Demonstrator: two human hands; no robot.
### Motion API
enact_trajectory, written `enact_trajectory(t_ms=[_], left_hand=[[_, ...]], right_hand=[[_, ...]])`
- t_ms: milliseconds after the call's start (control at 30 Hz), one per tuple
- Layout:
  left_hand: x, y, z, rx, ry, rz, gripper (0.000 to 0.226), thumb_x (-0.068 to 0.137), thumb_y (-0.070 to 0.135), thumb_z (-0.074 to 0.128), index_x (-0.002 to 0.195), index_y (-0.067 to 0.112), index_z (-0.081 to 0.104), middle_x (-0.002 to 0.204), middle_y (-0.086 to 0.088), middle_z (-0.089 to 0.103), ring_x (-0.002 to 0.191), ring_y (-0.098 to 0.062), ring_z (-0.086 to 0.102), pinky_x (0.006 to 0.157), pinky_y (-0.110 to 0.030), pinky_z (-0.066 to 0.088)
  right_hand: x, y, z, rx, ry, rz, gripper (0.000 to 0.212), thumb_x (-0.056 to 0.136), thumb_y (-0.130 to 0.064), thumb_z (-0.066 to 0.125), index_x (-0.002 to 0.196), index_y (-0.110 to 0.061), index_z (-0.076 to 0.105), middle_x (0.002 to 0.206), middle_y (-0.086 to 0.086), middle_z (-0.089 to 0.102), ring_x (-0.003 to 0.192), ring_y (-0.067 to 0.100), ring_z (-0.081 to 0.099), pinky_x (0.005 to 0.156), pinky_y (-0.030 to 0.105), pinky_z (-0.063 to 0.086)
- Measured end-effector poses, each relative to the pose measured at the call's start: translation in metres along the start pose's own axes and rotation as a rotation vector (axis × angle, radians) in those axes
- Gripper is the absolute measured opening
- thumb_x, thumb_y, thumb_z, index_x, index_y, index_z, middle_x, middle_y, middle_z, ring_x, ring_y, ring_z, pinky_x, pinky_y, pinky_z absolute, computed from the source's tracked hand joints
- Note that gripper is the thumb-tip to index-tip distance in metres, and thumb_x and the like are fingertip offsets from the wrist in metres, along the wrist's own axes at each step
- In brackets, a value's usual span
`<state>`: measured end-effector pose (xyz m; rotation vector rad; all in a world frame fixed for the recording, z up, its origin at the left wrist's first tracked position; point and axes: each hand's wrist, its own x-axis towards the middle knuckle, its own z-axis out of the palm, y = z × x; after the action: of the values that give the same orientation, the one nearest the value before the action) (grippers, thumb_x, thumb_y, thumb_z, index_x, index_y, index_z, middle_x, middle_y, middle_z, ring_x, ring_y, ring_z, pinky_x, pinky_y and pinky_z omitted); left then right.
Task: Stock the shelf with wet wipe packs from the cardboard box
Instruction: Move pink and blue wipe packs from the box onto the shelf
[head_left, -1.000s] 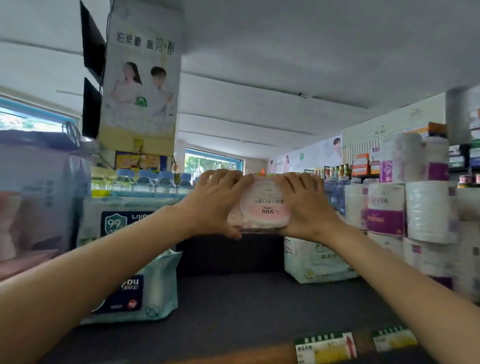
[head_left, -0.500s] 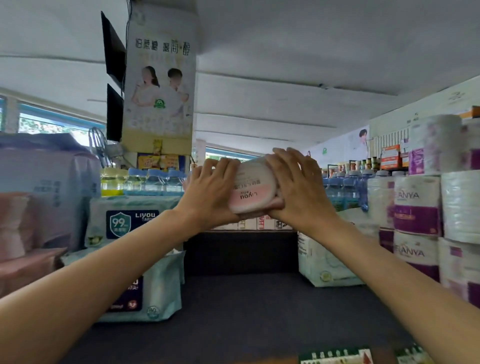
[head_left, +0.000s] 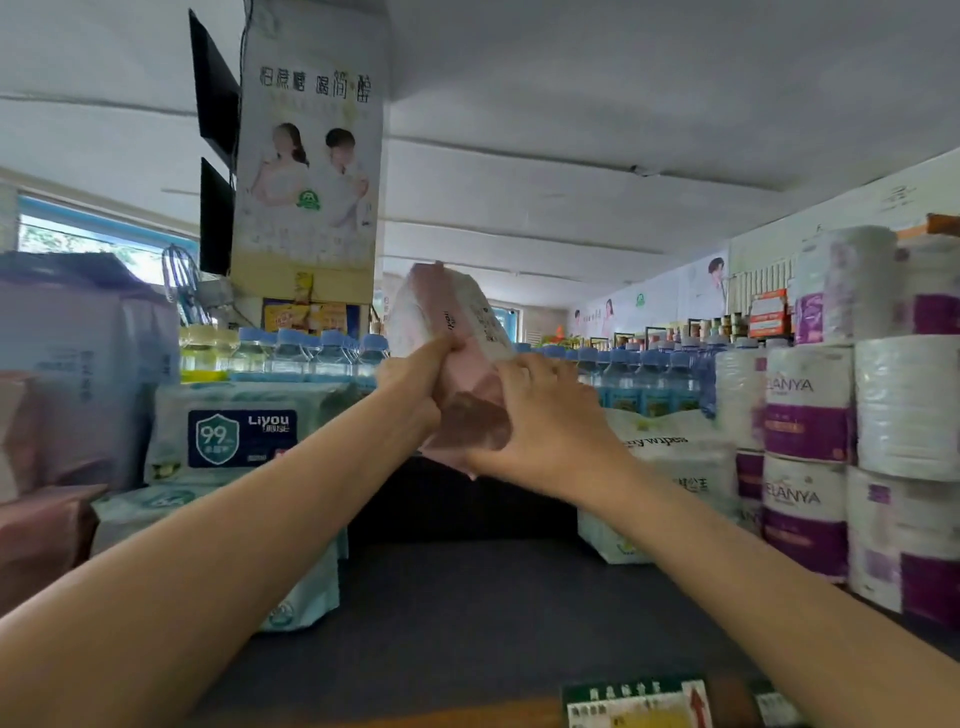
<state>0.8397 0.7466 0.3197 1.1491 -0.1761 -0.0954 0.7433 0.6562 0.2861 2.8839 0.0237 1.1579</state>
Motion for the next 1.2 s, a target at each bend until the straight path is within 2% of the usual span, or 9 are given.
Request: enact_trajectory(t_ms=[67,167,300,433,533,733,867,1000,1200], left_hand=[[-0.010,0.000,0.004,-0.014,-0.029,-0.070,0.043,0.075,0.041,0.069,0.102,0.008,0.058,0.087,-0.010,0.062,0.070,-0.024,0.056,0.044,-0.030,0.048],[-0.020,-0.006,0.005,0.013,-0.064,-0.185,0.041,0.084,0.048,0.055,0.086,0.006,0.051,0.083,-0.010,0.049,0.076,-0.024,0.045,0.084,-0.038,0.040],[-0.019,-0.012,-0.017,-0.044,-0.167,-0.300,0.051,0.077,0.041,0.065,0.118,0.017,0.046,0.120,-0.020,0.048,0.112,-0.033,0.048,0.086,-0.051,0.046],[-0.027,-0.014,-0.048,0.530,-0.332,-0.236,0.061,0.085,0.044,0.057,0.130,0.008,0.037,0.121,-0.016,0.048,0.111,-0.031,0.051,0.087,-0.042,0.047],[-0.030,-0.012,-0.062,1.201,-0.269,0.198,0.026,0.084,0.029,0.066,0.104,0.016,0.055,0.101,-0.002,0.058,0.095,-0.018,0.055,0.074,-0.018,0.050],[0.002,-0.034,-0.067,1.987,-0.263,0.699,0.096,0.072,0.037,0.074,0.146,0.021,0.014,0.148,-0.005,0.022,0.136,-0.028,0.022,0.111,-0.046,0.027],[0.030,-0.046,-0.064,2.200,-0.341,0.700,0.092,0.077,0.032,0.072,0.146,0.018,0.013,0.146,-0.004,0.032,0.131,-0.024,0.039,0.107,-0.040,0.038],[0.041,-0.055,-0.058,2.236,-0.406,0.499,0.093,0.079,0.027,0.071,0.149,0.023,0.010,0.152,-0.001,0.027,0.136,-0.022,0.034,0.110,-0.036,0.031],[0.048,-0.068,-0.054,2.315,-0.438,0.476,0.089,0.080,0.027,0.070,0.149,0.025,0.014,0.146,-0.006,0.037,0.131,-0.025,0.040,0.108,-0.037,0.036]], right_hand=[[-0.003,-0.007,0.018,-0.252,0.026,-0.032,0.109,0.066,-0.060,0.070,0.142,-0.010,0.011,0.148,0.014,0.019,0.134,0.040,0.024,0.105,0.056,0.029],[0.005,0.007,0.042,-0.526,0.290,-0.142,0.116,0.052,-0.055,0.078,0.141,-0.013,0.018,0.138,0.014,0.034,0.120,0.039,0.044,0.093,0.053,0.042],[0.016,0.040,0.054,-0.489,0.433,-0.336,0.095,0.059,-0.056,0.071,0.139,-0.027,0.029,0.123,0.012,0.031,0.106,0.035,0.036,0.082,0.046,0.045],[0.031,0.065,0.055,-0.383,0.297,-0.451,0.085,0.055,-0.043,0.079,0.123,-0.019,0.033,0.118,0.009,0.031,0.100,0.037,0.048,0.071,0.042,0.054],[0.033,0.073,0.052,-0.395,0.252,-0.570,0.069,0.063,-0.049,0.063,0.120,-0.018,0.040,0.117,0.009,0.033,0.097,0.037,0.052,0.068,0.041,0.055],[0.036,0.080,0.082,-0.400,0.210,-0.651,0.082,0.063,-0.064,0.059,0.132,-0.027,0.034,0.111,0.008,0.036,0.095,0.028,0.045,0.072,0.044,0.052],[0.042,0.083,0.106,-0.444,0.086,-0.573,0.098,0.050,-0.053,0.083,0.130,-0.025,0.033,0.114,0.012,0.046,0.092,0.031,0.055,0.072,0.047,0.054],[0.042,0.088,0.122,-0.509,-0.203,-0.582,0.092,0.074,-0.035,0.072,0.135,-0.024,0.004,0.137,0.011,0.036,0.112,0.027,0.046,0.092,0.037,0.046],[0.049,0.074,0.110,-0.530,-0.375,-0.585,0.061,0.091,-0.018,0.052,0.142,-0.023,0.019,0.127,0.006,0.042,0.102,0.021,0.053,0.067,0.024,0.039]])
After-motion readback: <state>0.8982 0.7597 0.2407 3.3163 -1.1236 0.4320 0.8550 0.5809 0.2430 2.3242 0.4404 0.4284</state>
